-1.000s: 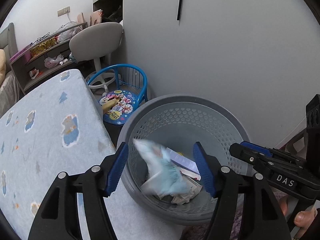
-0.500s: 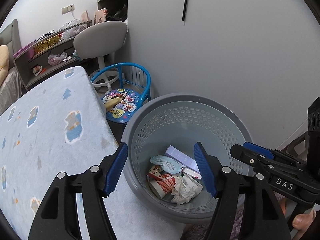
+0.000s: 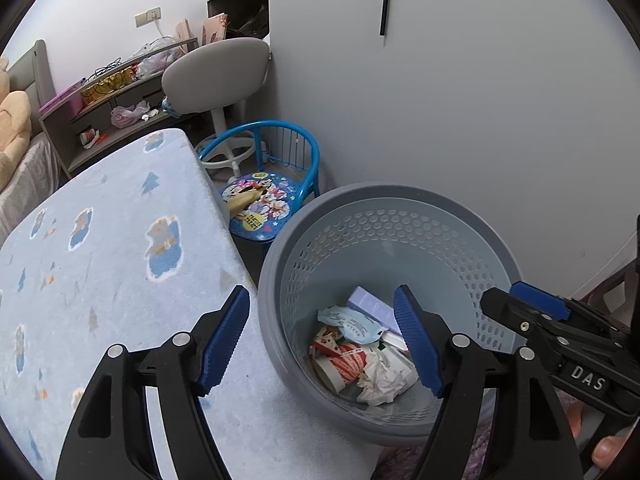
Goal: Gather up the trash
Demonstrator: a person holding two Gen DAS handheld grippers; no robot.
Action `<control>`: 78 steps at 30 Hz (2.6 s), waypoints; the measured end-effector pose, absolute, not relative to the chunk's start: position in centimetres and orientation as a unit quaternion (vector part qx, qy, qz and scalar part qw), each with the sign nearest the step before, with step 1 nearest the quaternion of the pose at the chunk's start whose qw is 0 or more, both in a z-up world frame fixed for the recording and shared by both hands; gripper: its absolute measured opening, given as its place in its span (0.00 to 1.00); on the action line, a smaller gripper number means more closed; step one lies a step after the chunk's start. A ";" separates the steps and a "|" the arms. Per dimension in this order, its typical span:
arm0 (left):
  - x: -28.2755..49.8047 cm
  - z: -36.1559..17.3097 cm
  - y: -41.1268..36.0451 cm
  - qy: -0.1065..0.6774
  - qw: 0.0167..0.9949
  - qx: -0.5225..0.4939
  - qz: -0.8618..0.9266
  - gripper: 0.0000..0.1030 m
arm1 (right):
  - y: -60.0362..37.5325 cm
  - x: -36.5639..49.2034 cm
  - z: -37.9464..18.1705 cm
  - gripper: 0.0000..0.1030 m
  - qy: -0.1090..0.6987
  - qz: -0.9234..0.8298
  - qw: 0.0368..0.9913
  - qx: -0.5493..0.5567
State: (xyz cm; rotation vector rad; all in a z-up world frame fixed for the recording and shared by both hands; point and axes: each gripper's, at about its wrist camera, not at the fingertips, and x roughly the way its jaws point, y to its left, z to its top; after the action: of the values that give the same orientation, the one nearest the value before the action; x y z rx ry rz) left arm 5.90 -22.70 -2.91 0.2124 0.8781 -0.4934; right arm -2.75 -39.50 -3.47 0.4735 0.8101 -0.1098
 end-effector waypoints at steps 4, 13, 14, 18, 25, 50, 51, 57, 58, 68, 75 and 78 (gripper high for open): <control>6.0 -2.9 -22.7 0.420 0.873 0.104 -0.226 0.73 | -39.4 -2.9 -3.4 0.62 0.388 -0.057 0.892 0.224; 5.8 -3.0 -22.8 0.419 0.878 0.112 -0.203 0.73 | -38.9 -3.1 -3.2 0.73 0.384 -0.074 0.898 0.203; 5.8 -3.0 -22.8 0.420 0.878 0.112 -0.202 0.73 | -38.8 -3.1 -3.2 0.73 0.384 -0.075 0.898 0.201; 5.7 -2.9 -22.7 0.418 0.880 0.112 -0.197 0.73 | -38.6 -3.0 -3.2 0.79 0.385 -0.076 0.898 0.197; 5.5 -3.0 -22.7 0.418 0.880 0.111 -0.194 0.74 | -38.5 -3.0 -3.2 0.79 0.386 -0.082 0.897 0.197; 5.2 -3.2 -22.6 0.423 0.881 0.107 -0.185 0.77 | -38.5 -3.1 -3.2 0.86 0.390 -0.104 0.896 0.186; 5.3 -3.2 -22.6 0.424 0.881 0.107 -0.184 0.77 | -38.5 -3.1 -3.1 0.86 0.390 -0.104 0.896 0.186; 5.2 -3.2 -22.6 0.422 0.883 0.107 -0.178 0.77 | -38.5 -3.1 -3.2 0.87 0.390 -0.106 0.895 0.187; 5.2 -3.2 -22.6 0.421 0.883 0.107 -0.178 0.77 | -38.5 -3.1 -3.2 0.87 0.390 -0.106 0.895 0.187; 4.9 -3.2 -22.7 0.414 0.886 0.113 -0.176 0.77 | -38.5 -3.2 -3.2 0.87 0.391 -0.105 0.895 0.187; 4.9 -3.1 -22.7 0.413 0.886 0.113 -0.177 0.77 | -38.5 -3.2 -3.2 0.87 0.391 -0.106 0.895 0.187; 4.9 -3.1 -22.7 0.413 0.886 0.112 -0.178 0.77 | -38.5 -3.2 -3.2 0.87 0.391 -0.106 0.895 0.187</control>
State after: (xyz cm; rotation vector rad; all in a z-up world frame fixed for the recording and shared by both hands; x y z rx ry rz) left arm 4.86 -22.66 -3.07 0.2335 0.8587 -0.3700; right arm -3.18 -38.45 -3.16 0.3873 0.8098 -0.2195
